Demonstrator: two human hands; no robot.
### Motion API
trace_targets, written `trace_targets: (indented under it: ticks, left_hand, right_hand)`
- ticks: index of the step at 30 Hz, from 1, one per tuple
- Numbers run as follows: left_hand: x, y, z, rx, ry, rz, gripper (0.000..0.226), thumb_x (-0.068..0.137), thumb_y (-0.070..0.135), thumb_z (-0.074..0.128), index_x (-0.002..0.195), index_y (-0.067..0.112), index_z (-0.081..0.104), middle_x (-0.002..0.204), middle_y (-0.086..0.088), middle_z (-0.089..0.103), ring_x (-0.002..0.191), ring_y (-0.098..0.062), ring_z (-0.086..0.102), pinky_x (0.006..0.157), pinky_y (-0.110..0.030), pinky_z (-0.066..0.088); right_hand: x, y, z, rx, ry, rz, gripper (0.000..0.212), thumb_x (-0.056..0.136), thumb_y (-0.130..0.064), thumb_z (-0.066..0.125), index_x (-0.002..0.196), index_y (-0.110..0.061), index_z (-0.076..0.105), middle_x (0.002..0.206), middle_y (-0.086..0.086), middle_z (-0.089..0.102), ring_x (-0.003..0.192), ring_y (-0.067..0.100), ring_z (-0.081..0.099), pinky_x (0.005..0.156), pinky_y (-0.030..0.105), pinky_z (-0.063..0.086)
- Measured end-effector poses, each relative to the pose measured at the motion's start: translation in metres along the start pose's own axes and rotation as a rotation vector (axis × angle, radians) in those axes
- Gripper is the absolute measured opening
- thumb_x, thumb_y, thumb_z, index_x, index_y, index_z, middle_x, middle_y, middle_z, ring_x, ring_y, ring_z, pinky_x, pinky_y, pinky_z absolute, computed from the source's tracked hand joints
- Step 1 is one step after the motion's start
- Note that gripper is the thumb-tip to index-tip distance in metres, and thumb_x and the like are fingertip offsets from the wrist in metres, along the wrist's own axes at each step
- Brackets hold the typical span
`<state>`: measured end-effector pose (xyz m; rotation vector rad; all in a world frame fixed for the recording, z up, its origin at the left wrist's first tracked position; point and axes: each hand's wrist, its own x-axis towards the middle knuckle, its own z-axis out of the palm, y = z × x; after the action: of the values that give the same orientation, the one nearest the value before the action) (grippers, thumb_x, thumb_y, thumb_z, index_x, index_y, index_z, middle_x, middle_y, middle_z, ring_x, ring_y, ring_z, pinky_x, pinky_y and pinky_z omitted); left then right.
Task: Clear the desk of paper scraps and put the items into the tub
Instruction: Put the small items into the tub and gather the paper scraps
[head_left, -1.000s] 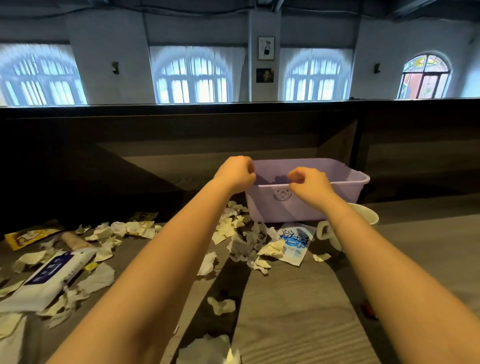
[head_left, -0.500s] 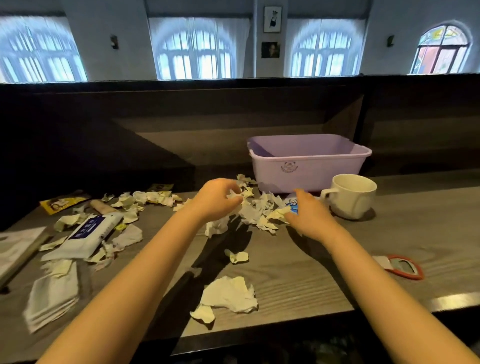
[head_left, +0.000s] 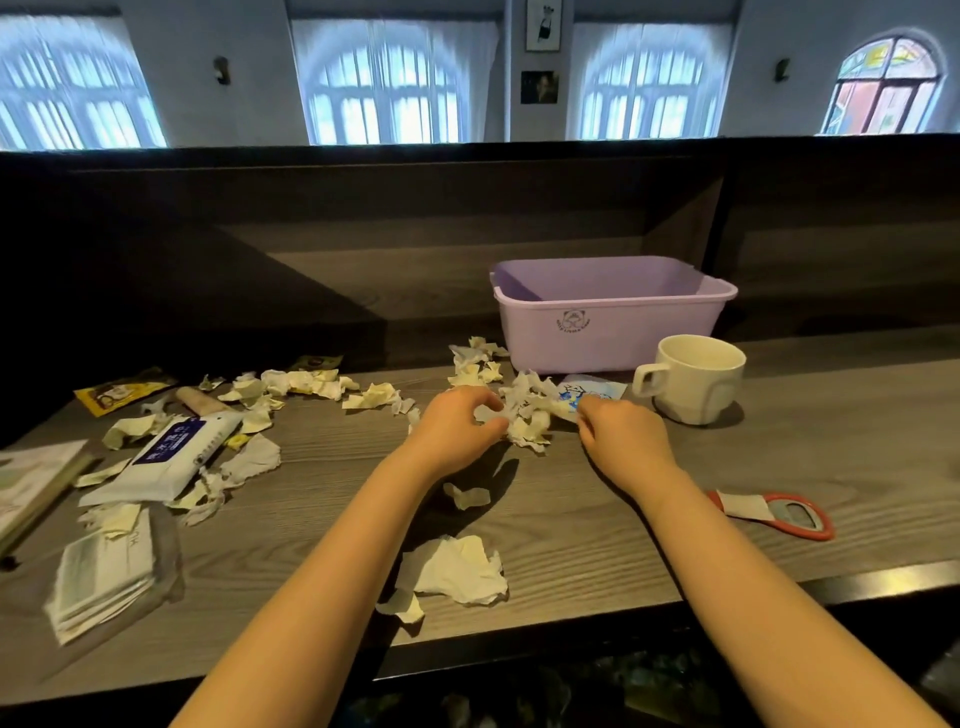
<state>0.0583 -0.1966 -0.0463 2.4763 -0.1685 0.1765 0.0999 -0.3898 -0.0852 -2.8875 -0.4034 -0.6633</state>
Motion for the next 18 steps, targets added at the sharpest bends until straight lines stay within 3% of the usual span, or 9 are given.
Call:
trace_targets:
  ticks: [4,6,8,13,16,18]
  left_hand:
    - [0.001,-0.008,0.004,-0.118,0.109,-0.001,0.031,0.093,0.027,0.054,0.122,0.017,0.056,0.124,0.0,0.057,0.107,-0.009,0.052,0.083,-0.02,0.041]
    - [0.002,-0.01,0.006,-0.195,0.13,-0.008,0.028,0.093,0.03,0.052,0.118,0.017,0.058,0.115,0.001,0.059,0.1,-0.008,0.053,0.077,-0.018,0.042]
    - [0.003,-0.009,0.006,-0.309,0.116,-0.036,0.029,0.095,0.034,0.047,0.113,0.015,0.06,0.107,0.0,0.063,0.096,-0.011,0.057,0.073,-0.019,0.044]
    - [0.004,0.0,0.003,-0.776,0.047,-0.202,0.035,0.098,0.036,0.04,0.115,0.011,0.057,0.105,-0.007,0.064,0.091,-0.018,0.061,0.081,-0.029,0.048]
    - [0.004,-0.001,0.001,-0.651,0.253,-0.105,0.031,0.095,0.031,0.049,0.122,0.017,0.045,0.104,0.002,0.058,0.087,-0.011,0.061,0.068,-0.019,0.047]
    - [0.005,-0.003,-0.003,-0.732,0.318,-0.126,0.032,0.095,0.033,0.047,0.12,0.011,0.048,0.101,-0.002,0.06,0.083,-0.012,0.062,0.066,-0.019,0.048]
  right_hand:
    - [0.004,-0.003,-0.009,0.36,0.28,0.044,0.017,0.096,-0.016,0.048,0.095,-0.005,0.061,0.086,0.013,0.066,0.076,0.03,0.059,0.057,0.028,0.034]
    - [0.008,-0.009,-0.014,0.534,0.373,0.068,0.014,0.095,-0.012,0.05,0.094,-0.004,0.061,0.087,0.01,0.065,0.078,0.021,0.058,0.056,0.018,0.036]
    - [0.011,-0.015,-0.02,0.63,0.441,0.103,0.012,0.095,-0.011,0.051,0.095,-0.004,0.061,0.094,0.009,0.065,0.087,0.012,0.057,0.058,0.009,0.038]
    - [0.019,-0.031,-0.03,0.842,0.489,0.087,0.008,0.095,-0.014,0.052,0.097,-0.009,0.058,0.105,0.005,0.064,0.1,0.008,0.058,0.062,0.008,0.05]
    - [0.025,-0.046,-0.035,0.879,0.542,0.063,0.008,0.095,-0.013,0.052,0.097,-0.009,0.059,0.106,0.005,0.064,0.101,0.006,0.056,0.064,0.005,0.05]
    - [0.027,-0.054,-0.039,0.891,0.576,-0.004,0.009,0.095,-0.01,0.053,0.098,-0.006,0.061,0.104,0.007,0.065,0.098,0.007,0.058,0.066,0.004,0.05]
